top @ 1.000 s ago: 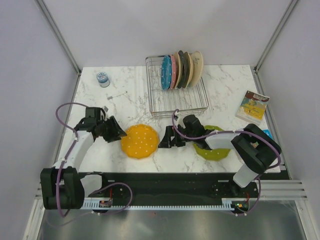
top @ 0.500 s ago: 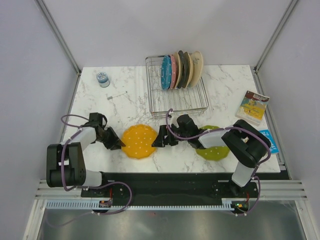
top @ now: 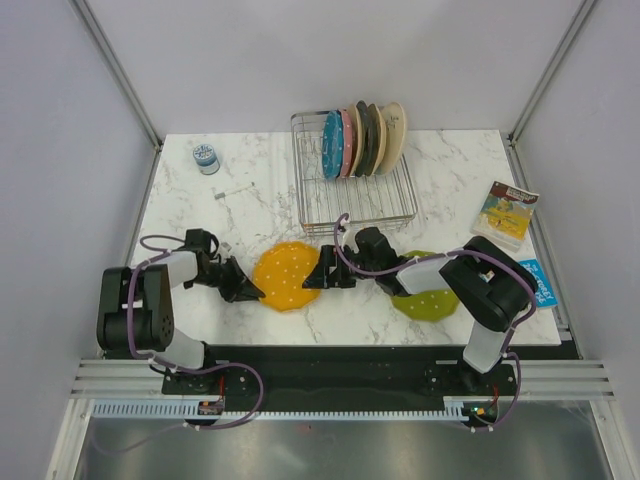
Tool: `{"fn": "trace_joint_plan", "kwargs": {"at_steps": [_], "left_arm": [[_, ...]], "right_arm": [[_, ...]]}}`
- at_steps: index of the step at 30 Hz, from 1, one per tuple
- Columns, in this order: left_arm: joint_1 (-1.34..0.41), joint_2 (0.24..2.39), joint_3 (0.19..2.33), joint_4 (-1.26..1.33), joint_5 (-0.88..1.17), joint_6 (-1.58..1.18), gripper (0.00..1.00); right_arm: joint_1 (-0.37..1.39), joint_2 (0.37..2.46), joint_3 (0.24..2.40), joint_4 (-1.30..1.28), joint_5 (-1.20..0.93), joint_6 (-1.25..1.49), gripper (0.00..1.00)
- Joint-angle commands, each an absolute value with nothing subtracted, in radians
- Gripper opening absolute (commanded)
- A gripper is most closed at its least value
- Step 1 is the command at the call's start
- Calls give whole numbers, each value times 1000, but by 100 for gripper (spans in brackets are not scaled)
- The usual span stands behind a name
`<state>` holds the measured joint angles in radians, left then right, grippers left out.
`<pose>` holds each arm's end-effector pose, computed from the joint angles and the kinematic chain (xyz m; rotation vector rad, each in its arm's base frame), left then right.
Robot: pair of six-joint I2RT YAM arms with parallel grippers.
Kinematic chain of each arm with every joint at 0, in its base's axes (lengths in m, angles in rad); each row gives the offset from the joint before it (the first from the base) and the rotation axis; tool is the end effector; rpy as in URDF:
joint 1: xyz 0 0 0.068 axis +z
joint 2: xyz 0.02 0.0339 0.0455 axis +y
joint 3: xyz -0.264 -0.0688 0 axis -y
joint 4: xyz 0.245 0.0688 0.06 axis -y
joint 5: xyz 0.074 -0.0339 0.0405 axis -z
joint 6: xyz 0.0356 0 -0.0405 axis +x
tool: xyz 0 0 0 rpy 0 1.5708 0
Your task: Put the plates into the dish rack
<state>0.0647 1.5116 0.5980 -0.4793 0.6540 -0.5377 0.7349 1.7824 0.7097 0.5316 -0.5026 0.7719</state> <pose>0.2206 -0.0074 0.1191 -0.7901 2.8442 -1.0346 0.2373 0.2376 0.1309 -0.2987 2.3628 1.3535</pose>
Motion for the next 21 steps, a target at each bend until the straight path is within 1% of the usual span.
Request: {"fn": "trace_joint_plan", "kwargs": {"at_steps": [1,4,5,7,8,10,11,12,13,14,16,19,20,21], "left_arm": [[-26,1517,558,-469,788,-494,2],[-113,1488,554,-463,796,-497,2],[-142,1477,554,-460,798,-495,2],[-153,1470,552,-451,799,-494,2],[-155,1468,554,-451,801,-492,2],[-155,1465,569,-456,787,-466,2],[-155,1465,577,-460,775,-456,2],[-153,1462,584,-463,743,-448,2],[-153,1459,594,-463,730,-436,2],[-152,1457,597,-466,723,-428,2],[-150,1433,598,-465,657,-414,2],[-129,1370,603,-454,569,-394,19],[-109,1349,610,-460,542,-388,31],[-95,1327,642,-474,505,-371,35]], "right_arm": [[709,1799,690,511,-495,788,98],[707,1796,704,540,-505,805,94],[707,1798,706,561,-514,807,88],[707,1798,713,565,-537,796,82],[707,1793,713,563,-544,789,75],[710,1786,712,555,-573,759,66],[710,1776,715,534,-587,747,53],[710,1769,719,513,-597,712,44],[710,1758,729,433,-601,689,5],[709,1734,756,375,-595,666,0],[709,1717,781,254,-615,596,0],[709,1700,879,50,-667,484,0],[707,1681,928,7,-676,454,0],[707,1666,955,-49,-672,422,0]]}}
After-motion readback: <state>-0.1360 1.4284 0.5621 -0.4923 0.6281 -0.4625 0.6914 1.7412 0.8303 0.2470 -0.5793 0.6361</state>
